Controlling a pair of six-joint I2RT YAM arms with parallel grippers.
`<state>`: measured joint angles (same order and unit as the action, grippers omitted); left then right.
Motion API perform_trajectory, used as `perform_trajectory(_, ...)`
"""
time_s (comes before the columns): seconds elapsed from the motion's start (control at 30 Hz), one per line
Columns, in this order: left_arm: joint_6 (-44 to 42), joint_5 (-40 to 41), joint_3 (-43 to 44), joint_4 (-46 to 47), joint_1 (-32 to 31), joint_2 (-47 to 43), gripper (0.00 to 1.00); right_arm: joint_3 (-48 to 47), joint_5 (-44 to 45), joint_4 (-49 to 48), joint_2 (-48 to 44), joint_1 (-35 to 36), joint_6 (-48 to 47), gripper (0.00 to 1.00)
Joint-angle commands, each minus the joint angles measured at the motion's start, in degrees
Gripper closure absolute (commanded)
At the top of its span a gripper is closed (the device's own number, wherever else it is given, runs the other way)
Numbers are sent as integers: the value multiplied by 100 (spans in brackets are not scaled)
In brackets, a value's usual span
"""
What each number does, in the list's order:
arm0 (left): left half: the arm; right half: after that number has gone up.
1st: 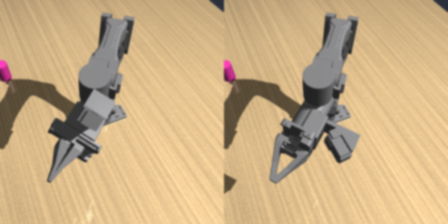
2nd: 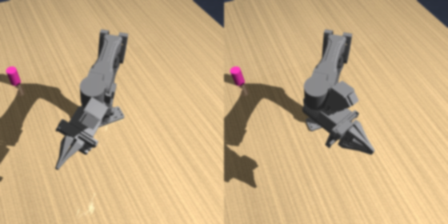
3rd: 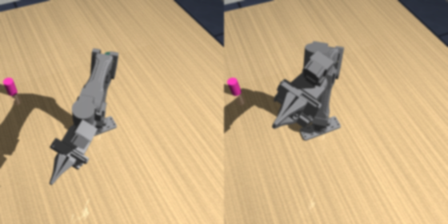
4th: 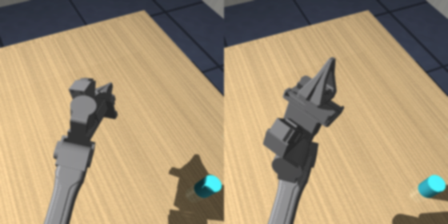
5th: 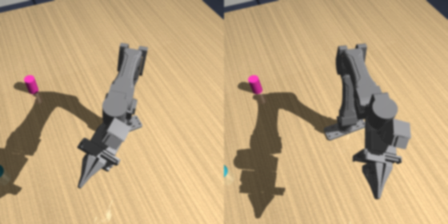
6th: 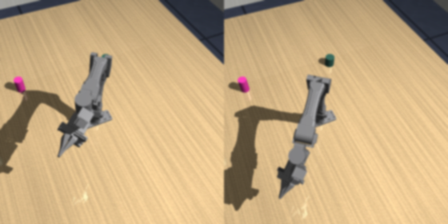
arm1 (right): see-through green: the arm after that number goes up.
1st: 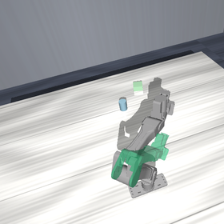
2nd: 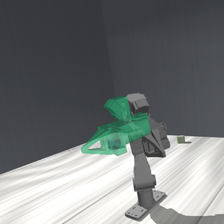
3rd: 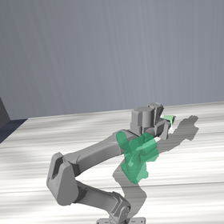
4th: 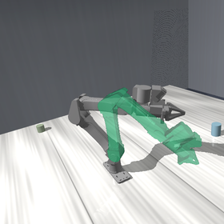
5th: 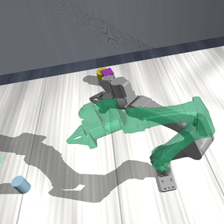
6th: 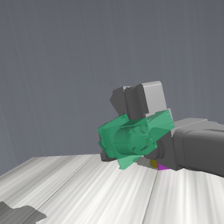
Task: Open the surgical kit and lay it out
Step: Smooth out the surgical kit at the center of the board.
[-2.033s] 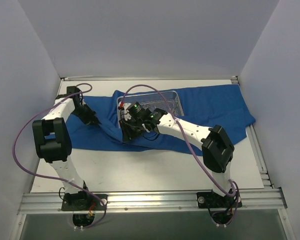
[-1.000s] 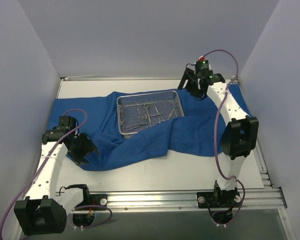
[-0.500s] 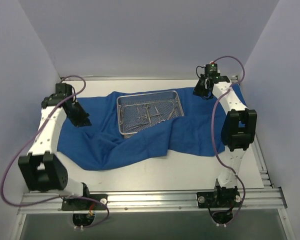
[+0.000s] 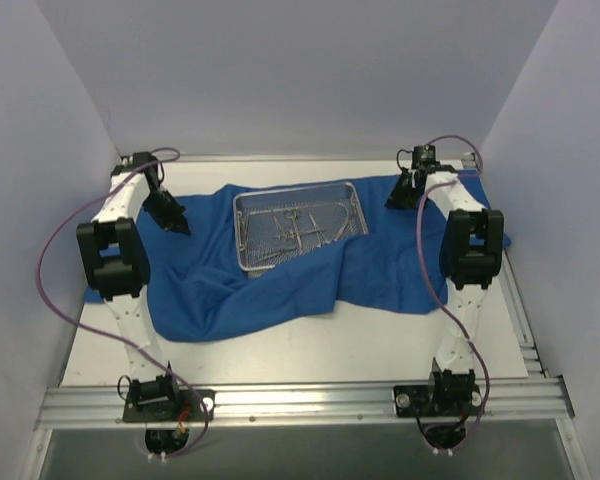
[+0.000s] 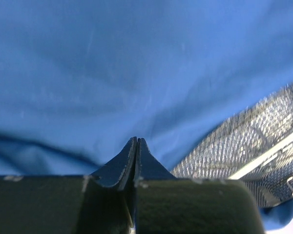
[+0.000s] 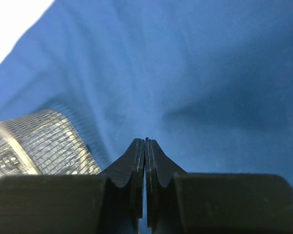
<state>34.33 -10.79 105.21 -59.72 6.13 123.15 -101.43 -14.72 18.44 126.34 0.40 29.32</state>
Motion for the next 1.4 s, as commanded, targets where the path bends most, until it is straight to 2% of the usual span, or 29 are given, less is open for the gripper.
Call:
perform_trajectory(0.0,136,15,491,-233,46,349,98,-26,-32,-7,136,-14,-76,100)
perform_trajectory(0.3,241,85,1493,-681,46,1781,98,299,373,46,364,-462,30,100)
perform_trajectory(0.4,232,15,2151,-830,55,2291,98,387,487,99,452,-594,100,100)
perform_trajectory(0.5,119,138,3284,-1260,55,2932,98,422,470,73,584,-717,214,100)
perform_trajectory(0.53,75,147,3896,-1374,64,3090,98,405,453,64,628,-735,267,100)
perform_trajectory(0.67,144,-159,4954,-1543,160,3881,97,124,391,107,900,-752,354,100)
perform_trajectory(0.83,373,-757,4922,-937,362,4128,97,-350,294,178,1401,-752,583,100)
perform_trajectory(0.9,434,-855,5157,-857,389,4260,97,-579,373,291,1673,-761,610,100)
perform_trajectory(1.0,627,-1390,5614,-673,415,4603,98,-1114,400,380,2069,-770,645,100)
perform_trajectory(1.13,944,-1725,5677,-5,477,4665,98,-2326,391,695,2754,-770,575,100)
perform_trajectory(1.17,953,-1690,5677,135,494,4526,98,-2955,321,810,3025,-770,566,100)
perform_trajectory(1.23,936,-1611,5573,259,521,4245,94,-3513,216,1065,3176,-770,522,100)
perform_trajectory(1.3,866,-1471,5239,356,547,3674,85,-3892,101,1066,3046,-770,452,100)
perform_trajectory(1.37,629,-1322,4897,357,547,3050,81,-3841,31,926,2626,-770,321,100)
